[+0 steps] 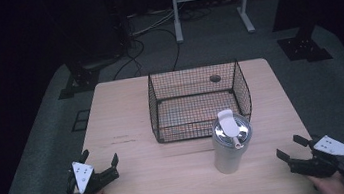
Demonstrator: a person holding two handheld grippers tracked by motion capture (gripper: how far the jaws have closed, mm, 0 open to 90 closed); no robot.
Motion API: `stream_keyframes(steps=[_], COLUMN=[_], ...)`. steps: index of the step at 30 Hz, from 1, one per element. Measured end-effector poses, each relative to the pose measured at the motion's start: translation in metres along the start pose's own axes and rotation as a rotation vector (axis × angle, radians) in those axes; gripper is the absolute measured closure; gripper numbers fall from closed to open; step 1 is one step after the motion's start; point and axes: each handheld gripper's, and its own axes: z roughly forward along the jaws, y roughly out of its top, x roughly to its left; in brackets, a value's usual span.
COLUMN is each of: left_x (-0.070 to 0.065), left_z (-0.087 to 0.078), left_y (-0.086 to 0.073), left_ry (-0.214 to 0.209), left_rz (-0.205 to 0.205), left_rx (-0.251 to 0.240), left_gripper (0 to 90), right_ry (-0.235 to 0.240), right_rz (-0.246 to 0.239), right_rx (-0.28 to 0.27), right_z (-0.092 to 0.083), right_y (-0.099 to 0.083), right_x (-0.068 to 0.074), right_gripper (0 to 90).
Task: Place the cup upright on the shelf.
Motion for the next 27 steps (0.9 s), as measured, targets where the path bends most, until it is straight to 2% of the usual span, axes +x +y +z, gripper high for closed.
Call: stream_keyframes(steps=[7, 19, 27], left_x=[0.000, 0.000, 0.001], left_z=[0.000, -0.001, -0.001], left_y=[0.000, 0.000, 0.000], left_ry=[0.000, -0.002, -0.002], left_rz=[-0.003, -0.005, -0.007], left_rx=[-0.002, -0.004, -0.004], left_gripper=[0.0, 0.0, 0.0], right_ry=[0.009, 0.063, 0.118], right_rz=[-0.004, -0.043, -0.091], right_rx=[-0.007, 0.005, 0.021], right_z=[-0.002, 0.001, 0.007], right_y=[0.005, 0.019, 0.028], right_x=[0.000, 0.008, 0.023], right_gripper=[13.0, 13.0, 12.7])
